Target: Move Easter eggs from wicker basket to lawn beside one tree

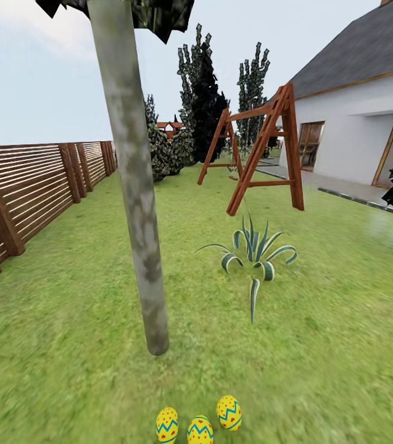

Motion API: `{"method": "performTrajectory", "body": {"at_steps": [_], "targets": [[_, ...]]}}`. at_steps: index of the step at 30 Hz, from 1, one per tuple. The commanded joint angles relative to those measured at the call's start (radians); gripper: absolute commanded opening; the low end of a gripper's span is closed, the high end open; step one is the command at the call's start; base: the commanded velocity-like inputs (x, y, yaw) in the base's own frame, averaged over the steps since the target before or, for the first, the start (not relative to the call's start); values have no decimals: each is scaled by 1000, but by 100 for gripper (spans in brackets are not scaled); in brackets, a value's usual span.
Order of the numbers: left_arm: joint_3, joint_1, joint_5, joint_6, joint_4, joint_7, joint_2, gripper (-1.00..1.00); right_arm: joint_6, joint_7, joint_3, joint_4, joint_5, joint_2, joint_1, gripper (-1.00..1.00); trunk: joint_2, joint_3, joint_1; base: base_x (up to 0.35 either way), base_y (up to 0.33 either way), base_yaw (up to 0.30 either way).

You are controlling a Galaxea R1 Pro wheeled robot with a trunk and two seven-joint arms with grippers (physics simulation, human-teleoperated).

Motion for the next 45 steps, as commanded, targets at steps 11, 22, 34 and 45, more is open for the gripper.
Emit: {"method": "performTrajectory", "body": {"at_steps": [11, 22, 34, 45], "targets": [[-8, 28, 12, -9, 49, -7, 12, 100, -72, 1, -7, 73, -1, 2, -1, 100, 76, 33, -42, 0, 0, 0], [-8, 29, 15, -8, 58, -8, 21, 100, -106, -1, -8, 113, -1, 1, -1, 100, 104, 45, -57, 0, 0, 0], [-8, 38, 14, -9, 58, -8, 31, 100, -118, -2, -8, 141, -3, 1, -1, 100, 119, 52, -65, 0, 0, 0], [-8, 45, 14, -8, 58, -8, 32, 100, -119, -2, -7, 148, -2, 2, -1, 100, 119, 52, -65, 0, 0, 0]]}}
